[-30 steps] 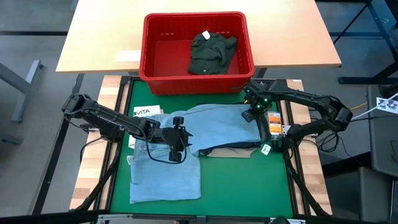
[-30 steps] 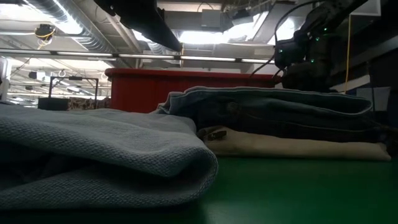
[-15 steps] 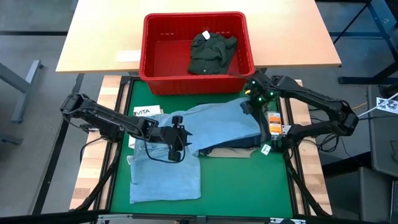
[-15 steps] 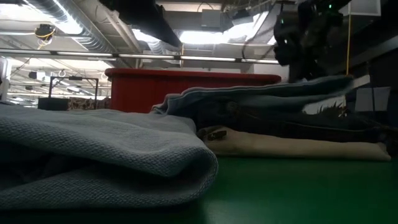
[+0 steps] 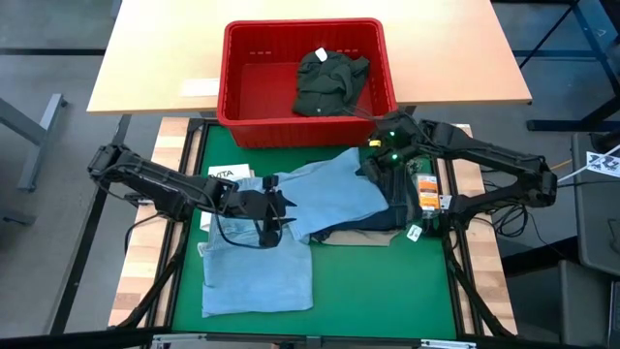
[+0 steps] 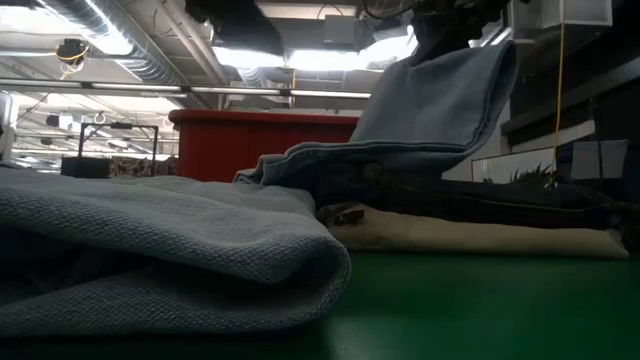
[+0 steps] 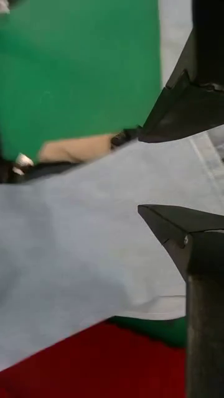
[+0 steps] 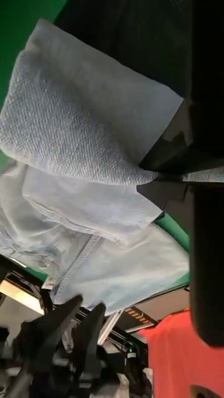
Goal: Fold Laundry from Bin
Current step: Fold the light blue jeans
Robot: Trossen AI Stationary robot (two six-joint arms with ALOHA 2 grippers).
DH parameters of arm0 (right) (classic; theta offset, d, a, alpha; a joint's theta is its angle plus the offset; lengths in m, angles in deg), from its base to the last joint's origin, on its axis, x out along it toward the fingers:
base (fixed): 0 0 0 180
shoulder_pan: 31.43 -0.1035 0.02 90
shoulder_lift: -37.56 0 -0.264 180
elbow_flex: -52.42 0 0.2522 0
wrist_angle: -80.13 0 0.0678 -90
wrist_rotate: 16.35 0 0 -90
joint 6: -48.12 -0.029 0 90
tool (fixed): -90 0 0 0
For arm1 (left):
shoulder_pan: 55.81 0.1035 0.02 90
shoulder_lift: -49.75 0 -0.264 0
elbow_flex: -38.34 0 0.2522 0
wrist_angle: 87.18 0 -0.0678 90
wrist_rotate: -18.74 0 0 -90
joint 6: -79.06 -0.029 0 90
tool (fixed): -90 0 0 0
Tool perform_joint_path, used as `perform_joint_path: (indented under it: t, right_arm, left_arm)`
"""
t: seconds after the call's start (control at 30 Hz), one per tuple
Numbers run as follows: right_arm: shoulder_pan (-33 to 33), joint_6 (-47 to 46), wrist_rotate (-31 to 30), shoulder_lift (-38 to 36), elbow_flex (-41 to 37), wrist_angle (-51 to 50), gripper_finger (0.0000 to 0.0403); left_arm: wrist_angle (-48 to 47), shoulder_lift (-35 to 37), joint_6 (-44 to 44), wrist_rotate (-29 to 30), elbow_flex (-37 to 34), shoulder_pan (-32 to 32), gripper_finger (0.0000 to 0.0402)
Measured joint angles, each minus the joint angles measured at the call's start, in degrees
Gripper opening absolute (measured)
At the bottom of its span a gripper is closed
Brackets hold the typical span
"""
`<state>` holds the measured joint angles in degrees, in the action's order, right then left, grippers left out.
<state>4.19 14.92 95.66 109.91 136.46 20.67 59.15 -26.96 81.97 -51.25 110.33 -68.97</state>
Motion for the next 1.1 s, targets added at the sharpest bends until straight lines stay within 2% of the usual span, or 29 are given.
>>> perform_joint_path:
  t: [0.27,0.63,0.83,1.1]
  right_arm:
    - [0.0,0.0,-0.7,0.0,2.3,0.6,0.0006]
    - [0.0,2.1,-4.2,0.0,2.5,-2.2,0.0006]
    - [0.0,3.5,-4.9,0.0,2.5,-2.5,0.0011]
    - [0.0,3.7,-4.9,0.0,2.5,-2.4,0.001]
  left_arm:
    - [-7.8,-3.2,10.6,0.7,0.0,5.2,0.0167]
    - [-8.3,-8.7,10.6,-0.3,0.0,17.5,0.0167]
    - [-5.3,-11.5,8.7,-9.9,0.0,24.3,0.0167]
    - [-2.5,-15.6,8.5,-14.9,0.0,28.0,0.0167]
